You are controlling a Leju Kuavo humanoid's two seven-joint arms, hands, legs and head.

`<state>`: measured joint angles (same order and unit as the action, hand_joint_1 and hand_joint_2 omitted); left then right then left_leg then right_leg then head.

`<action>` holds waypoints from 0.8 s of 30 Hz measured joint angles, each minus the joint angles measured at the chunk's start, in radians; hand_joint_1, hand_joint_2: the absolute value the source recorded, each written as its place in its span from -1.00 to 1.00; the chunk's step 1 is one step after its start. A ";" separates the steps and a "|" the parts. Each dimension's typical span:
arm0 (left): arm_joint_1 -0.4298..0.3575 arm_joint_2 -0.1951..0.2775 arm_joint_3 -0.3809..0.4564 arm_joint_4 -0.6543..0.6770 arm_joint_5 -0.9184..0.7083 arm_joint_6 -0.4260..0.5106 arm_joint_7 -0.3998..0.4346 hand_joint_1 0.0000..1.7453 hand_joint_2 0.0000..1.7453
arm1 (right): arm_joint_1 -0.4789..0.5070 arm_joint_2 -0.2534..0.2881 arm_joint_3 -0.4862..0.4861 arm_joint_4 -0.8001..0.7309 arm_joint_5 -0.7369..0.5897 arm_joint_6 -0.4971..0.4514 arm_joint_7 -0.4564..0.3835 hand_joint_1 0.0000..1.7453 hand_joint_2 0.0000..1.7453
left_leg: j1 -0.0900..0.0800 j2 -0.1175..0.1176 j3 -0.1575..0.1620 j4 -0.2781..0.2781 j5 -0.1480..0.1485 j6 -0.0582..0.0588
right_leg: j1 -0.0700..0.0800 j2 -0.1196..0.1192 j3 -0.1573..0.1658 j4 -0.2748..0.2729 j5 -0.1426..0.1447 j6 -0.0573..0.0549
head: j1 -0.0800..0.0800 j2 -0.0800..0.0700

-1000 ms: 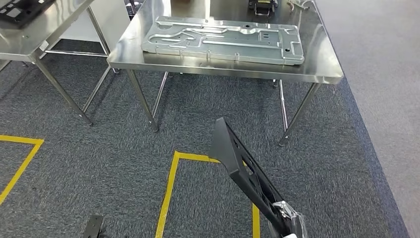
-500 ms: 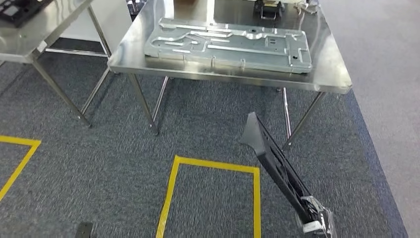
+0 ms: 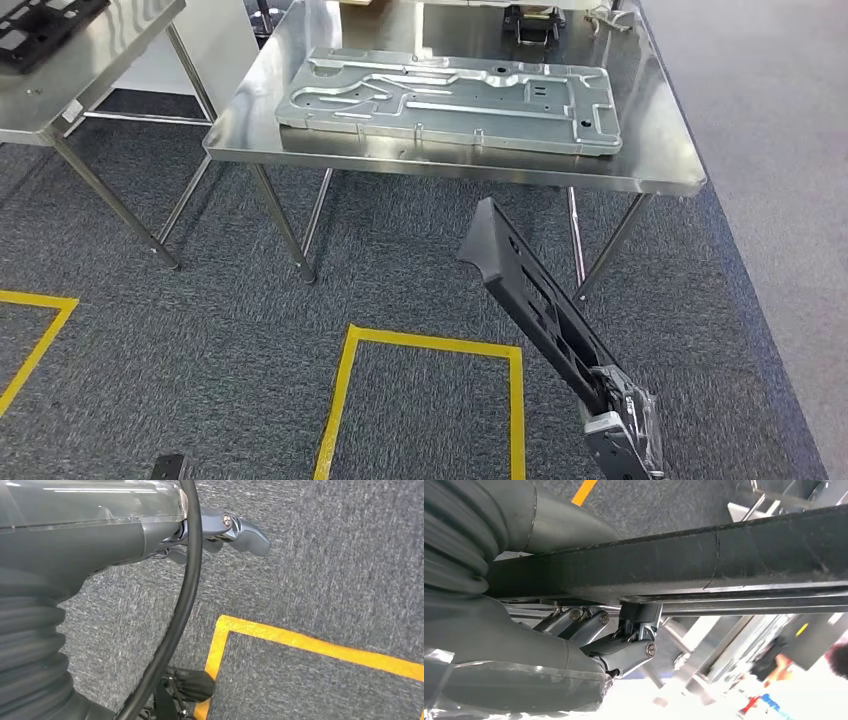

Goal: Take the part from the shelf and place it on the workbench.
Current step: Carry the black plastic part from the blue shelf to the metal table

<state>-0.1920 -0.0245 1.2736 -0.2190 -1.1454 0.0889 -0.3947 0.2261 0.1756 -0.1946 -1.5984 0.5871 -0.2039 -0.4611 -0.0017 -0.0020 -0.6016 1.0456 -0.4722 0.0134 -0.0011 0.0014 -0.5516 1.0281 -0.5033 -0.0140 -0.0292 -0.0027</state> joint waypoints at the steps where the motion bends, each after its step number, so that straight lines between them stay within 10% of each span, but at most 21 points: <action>1: -0.002 0.000 -0.002 0.000 0.000 -0.004 0.003 -1.00 1.00 | -0.014 -0.012 0.026 -0.003 0.013 -0.011 0.019 1.00 1.00 | -0.003 0.000 -0.001 -0.003 -0.001 0.003 | 0.000 0.000 -0.001 0.000 -0.001 0.006 | 0.000 0.000; 5: -0.013 -0.001 -0.011 0.000 -0.005 -0.018 0.016 -1.00 1.00 | -0.083 -0.063 0.126 -0.010 0.056 -0.043 0.089 1.00 1.00 | 0.010 -0.001 0.010 -0.023 0.024 0.022 | -0.001 0.000 -0.025 0.058 -0.045 0.027 | 0.000 0.000; 9: -0.020 -0.002 -0.027 0.000 -0.014 -0.018 0.040 -1.00 1.00 | -0.152 -0.108 0.219 -0.001 0.075 -0.056 0.137 1.00 1.00 | 0.010 -0.001 0.012 -0.025 0.021 0.027 | -0.013 0.000 -0.141 0.265 -0.116 0.044 | 0.000 0.000; 14: -0.025 -0.004 -0.047 0.000 -0.024 -0.015 0.069 -1.00 1.00 | -0.242 -0.143 0.304 0.022 0.113 -0.046 0.189 1.00 1.00 | 0.008 -0.006 0.023 -0.021 0.009 0.011 | -0.018 0.000 -0.058 0.034 0.034 0.042 | 0.000 0.000; 19: -0.036 -0.006 -0.066 0.000 -0.037 -0.014 0.086 -1.00 1.00 | -0.315 -0.172 0.391 0.048 0.188 -0.032 0.243 1.00 1.00 | 0.010 -0.004 0.014 -0.001 -0.006 -0.019 | -0.016 0.001 -0.041 -0.009 0.039 0.013 | 0.000 0.000; 24: -0.039 -0.008 -0.080 0.000 -0.040 -0.019 0.096 -1.00 1.00 | -0.351 -0.190 0.445 0.074 0.251 -0.031 0.273 1.00 1.00 | 0.014 -0.003 -0.115 0.255 -0.111 -0.032 | -0.014 -0.002 -0.030 -0.013 0.034 -0.005 | 0.000 0.000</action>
<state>-0.2307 -0.0320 1.1932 -0.2190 -1.1852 0.0695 -0.2990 -0.1252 -0.0144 0.2502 -1.5246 0.8382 -0.2351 -0.1885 0.0120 -0.0048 -0.7169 1.3003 -0.5834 -0.0182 -0.0155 -0.0010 -0.5818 1.0156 -0.4692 -0.0187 -0.0290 -0.0027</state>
